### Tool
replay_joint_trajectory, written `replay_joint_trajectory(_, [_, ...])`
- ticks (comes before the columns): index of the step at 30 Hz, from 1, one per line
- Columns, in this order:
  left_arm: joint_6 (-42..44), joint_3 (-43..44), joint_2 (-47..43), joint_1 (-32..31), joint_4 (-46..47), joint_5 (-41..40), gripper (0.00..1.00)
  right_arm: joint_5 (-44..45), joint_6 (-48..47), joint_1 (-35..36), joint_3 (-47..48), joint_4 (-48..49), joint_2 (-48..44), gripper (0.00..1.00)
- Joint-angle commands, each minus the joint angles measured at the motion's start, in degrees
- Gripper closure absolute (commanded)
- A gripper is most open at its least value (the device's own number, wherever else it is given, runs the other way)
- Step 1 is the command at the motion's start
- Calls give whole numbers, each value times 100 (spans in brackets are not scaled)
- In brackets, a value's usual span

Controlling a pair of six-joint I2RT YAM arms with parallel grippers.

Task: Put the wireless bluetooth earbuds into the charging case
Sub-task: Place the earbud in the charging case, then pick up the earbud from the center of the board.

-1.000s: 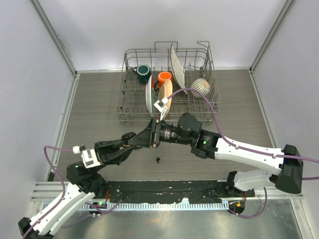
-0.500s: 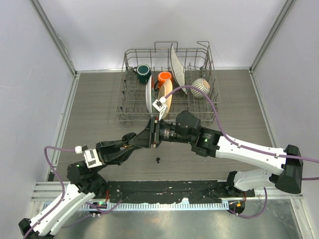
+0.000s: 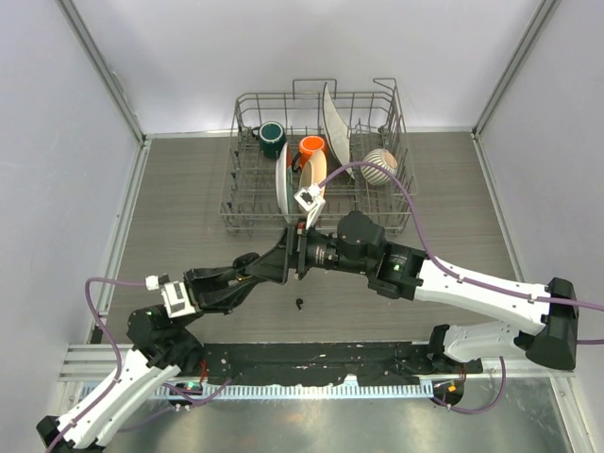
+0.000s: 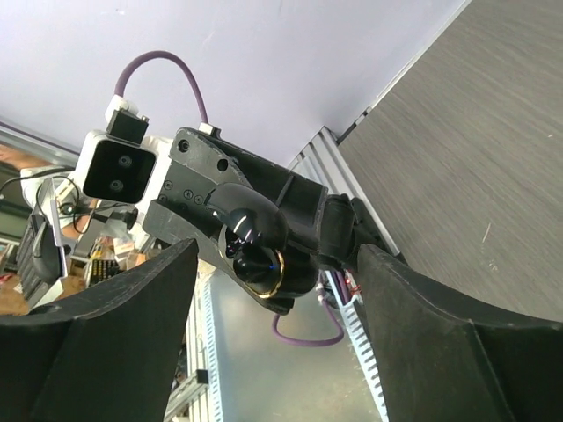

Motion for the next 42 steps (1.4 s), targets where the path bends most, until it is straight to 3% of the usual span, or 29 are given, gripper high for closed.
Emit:
replay_joint_trajectory(1, [49,1,-170,-1,41,-122,100,355,-323,16,-4,195,-480,21])
replay_joint_trajectory(7, [40,-43,-294,-1,-29,-210,100,1294,-710,16,-215,-288,-1164,19])
replay_joint_trajectory(11, [66,-26,-443,-1,-143,-272,100,2515,-702,16,-618,-1356,-1596,20])
replay_joint_trajectory(12, [66,-34,-478,-1,-152,-298,100,2961,-658,16,-689,-1570,-1631,22])
replay_joint_trajectory(16, [49,-61,-610,-1,-161,-307,100,3318,-237,7,-1084,-2432,-1518,33])
replay_joint_trajectory(20, [-83,-210,-646,-1,146,-368,100,2861,385,16,-1628,-2398,-843,42])
replay_joint_trajectory(25, [-206,-369,-909,-1,305,-439,100,2895,1091,270,-1868,-2170,-51,43])
replay_joint_trajectory(34, [-92,-237,-962,8,-64,-369,100,3713,1302,780,-463,-3039,1706,42])
replay_joint_trajectory(42, [-39,-140,-962,-1,-214,-298,100,3669,1425,798,-154,-3057,2279,43])
